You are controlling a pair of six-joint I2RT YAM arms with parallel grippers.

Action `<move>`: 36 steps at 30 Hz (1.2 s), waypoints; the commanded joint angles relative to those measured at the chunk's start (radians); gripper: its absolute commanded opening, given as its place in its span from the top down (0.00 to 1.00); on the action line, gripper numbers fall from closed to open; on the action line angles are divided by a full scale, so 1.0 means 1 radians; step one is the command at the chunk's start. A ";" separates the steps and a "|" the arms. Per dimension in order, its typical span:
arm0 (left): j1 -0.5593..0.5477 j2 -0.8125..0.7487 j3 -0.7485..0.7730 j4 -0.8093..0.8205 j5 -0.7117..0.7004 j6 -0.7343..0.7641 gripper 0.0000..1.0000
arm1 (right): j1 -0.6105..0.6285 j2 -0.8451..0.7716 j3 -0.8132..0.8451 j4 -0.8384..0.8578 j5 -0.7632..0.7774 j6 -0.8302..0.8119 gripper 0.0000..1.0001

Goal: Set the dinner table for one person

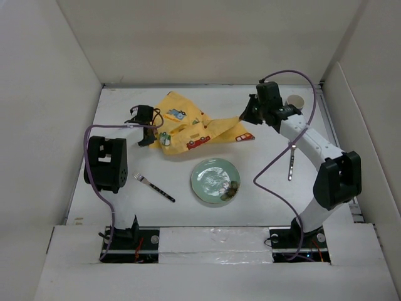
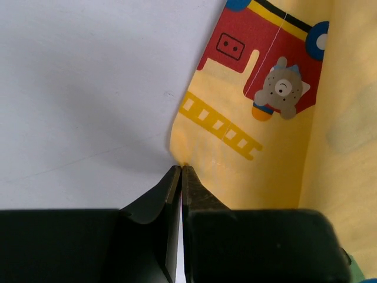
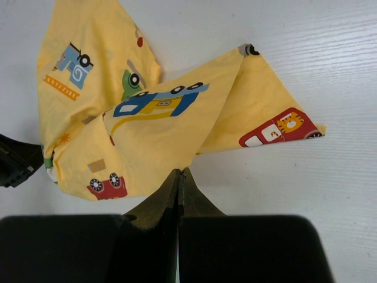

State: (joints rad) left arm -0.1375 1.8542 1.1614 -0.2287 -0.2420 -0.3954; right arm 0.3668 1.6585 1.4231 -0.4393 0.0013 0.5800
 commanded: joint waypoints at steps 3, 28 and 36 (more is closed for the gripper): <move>0.003 -0.028 0.030 -0.093 0.032 -0.007 1.00 | -0.026 -0.080 0.010 0.039 -0.032 -0.015 1.00; 0.099 0.111 1.350 -0.267 0.358 -0.157 1.00 | -0.272 0.357 1.118 -0.101 -0.176 0.099 1.00; 0.208 -0.029 1.174 -0.086 0.435 -0.212 1.00 | -0.315 0.264 0.990 0.066 -0.273 0.166 1.00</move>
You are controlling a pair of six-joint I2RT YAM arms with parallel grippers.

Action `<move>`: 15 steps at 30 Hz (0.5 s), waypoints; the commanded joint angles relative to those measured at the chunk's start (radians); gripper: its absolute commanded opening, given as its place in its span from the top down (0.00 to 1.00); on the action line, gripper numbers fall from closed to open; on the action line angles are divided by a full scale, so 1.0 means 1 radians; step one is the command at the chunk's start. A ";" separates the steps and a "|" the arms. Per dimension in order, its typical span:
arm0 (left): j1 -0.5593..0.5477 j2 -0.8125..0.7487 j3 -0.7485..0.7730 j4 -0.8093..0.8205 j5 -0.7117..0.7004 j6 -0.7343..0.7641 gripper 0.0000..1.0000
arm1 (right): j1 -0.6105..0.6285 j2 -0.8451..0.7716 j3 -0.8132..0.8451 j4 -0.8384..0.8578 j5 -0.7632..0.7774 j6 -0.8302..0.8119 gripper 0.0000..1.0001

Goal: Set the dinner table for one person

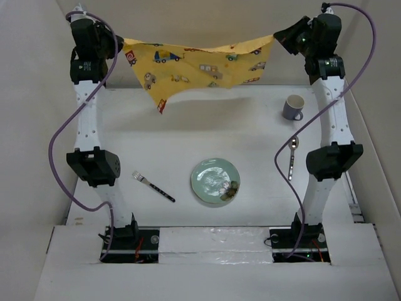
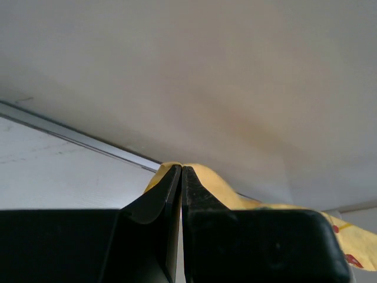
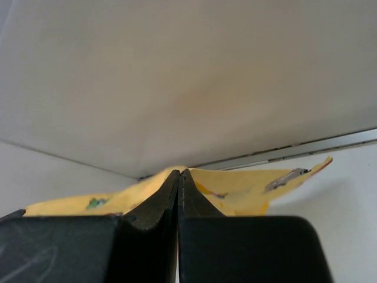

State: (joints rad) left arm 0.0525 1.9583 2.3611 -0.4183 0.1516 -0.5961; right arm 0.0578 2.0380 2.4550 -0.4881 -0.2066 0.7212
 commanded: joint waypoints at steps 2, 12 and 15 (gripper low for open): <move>0.018 -0.194 -0.162 0.125 0.045 0.018 1.00 | -0.016 -0.174 -0.206 0.112 -0.080 0.006 1.00; 0.027 -0.489 -1.153 0.368 0.074 0.070 1.00 | -0.016 -0.371 -1.095 0.324 -0.116 -0.022 1.00; 0.027 -0.473 -1.304 0.401 0.091 0.064 1.00 | -0.016 -0.345 -1.165 0.329 -0.109 -0.026 1.00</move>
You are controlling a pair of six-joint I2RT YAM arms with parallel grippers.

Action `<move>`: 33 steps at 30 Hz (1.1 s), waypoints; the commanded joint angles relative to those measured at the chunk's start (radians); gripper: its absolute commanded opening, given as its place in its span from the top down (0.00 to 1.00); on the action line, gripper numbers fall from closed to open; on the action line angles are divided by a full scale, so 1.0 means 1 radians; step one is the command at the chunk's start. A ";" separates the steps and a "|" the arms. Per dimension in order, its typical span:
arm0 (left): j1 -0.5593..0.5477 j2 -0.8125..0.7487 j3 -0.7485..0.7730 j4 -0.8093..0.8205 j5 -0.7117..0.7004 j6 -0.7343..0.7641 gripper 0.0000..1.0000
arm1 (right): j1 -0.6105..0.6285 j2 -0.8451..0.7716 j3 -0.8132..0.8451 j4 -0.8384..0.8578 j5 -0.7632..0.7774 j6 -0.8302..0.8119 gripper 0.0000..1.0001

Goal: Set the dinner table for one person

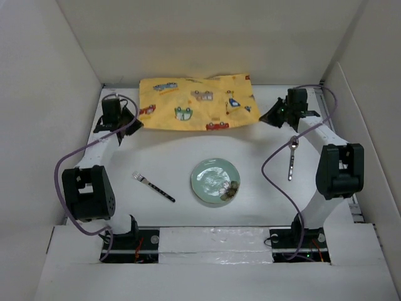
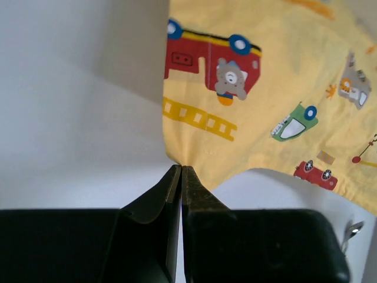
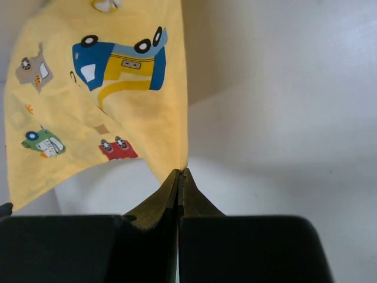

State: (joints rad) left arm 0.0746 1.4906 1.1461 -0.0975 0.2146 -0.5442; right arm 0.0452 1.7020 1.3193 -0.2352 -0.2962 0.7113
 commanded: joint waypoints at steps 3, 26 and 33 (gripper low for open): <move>0.005 0.055 -0.170 0.091 0.043 0.013 1.00 | -0.004 0.041 -0.066 0.047 -0.008 -0.036 1.00; 0.005 -0.009 -0.371 -0.056 -0.096 0.062 1.00 | -0.025 -0.136 -0.423 -0.038 0.154 -0.090 1.00; 0.005 -0.009 -0.368 -0.079 -0.112 0.069 1.00 | -0.025 -0.180 -0.448 -0.090 0.180 -0.107 1.00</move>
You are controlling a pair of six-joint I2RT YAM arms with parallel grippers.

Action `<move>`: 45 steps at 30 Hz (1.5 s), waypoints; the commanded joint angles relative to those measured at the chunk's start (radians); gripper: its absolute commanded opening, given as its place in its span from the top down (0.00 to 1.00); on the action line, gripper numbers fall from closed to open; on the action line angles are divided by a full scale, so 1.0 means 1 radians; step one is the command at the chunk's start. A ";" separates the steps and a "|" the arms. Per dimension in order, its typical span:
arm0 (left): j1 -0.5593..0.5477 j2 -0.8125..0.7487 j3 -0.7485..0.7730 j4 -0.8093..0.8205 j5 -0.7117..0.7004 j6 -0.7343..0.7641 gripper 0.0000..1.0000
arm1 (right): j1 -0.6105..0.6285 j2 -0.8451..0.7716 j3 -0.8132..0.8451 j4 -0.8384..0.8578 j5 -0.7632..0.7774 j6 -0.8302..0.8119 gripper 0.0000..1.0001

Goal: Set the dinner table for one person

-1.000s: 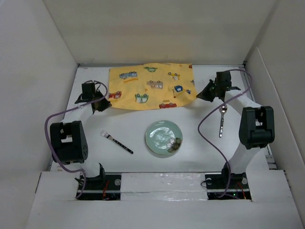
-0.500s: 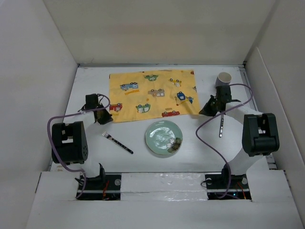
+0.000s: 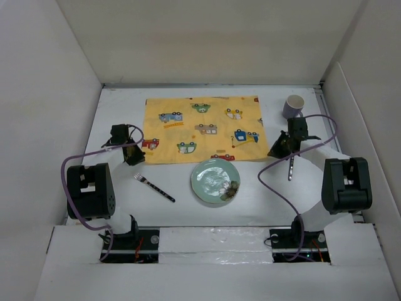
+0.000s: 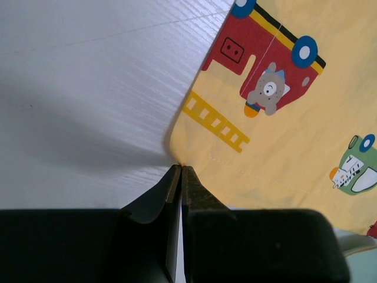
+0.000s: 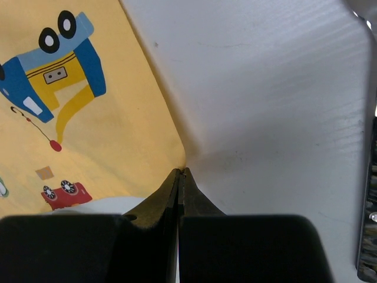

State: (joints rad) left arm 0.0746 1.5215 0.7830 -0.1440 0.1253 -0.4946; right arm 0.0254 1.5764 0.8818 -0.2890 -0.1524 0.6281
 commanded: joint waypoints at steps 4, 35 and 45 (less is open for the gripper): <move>0.005 -0.055 0.002 -0.048 -0.023 0.025 1.00 | -0.005 -0.104 -0.044 -0.053 0.037 -0.027 1.00; -0.062 -0.330 0.203 -0.089 0.247 0.071 0.77 | 0.343 -0.027 -0.290 0.345 -0.378 0.114 0.63; -0.062 -0.368 0.194 -0.094 0.280 0.080 0.73 | 0.352 -0.191 -0.180 0.174 -0.423 0.154 1.00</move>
State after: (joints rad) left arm 0.0128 1.2076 0.9634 -0.2443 0.3828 -0.4347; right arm 0.3801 1.4841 0.6159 -0.0235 -0.5571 0.7601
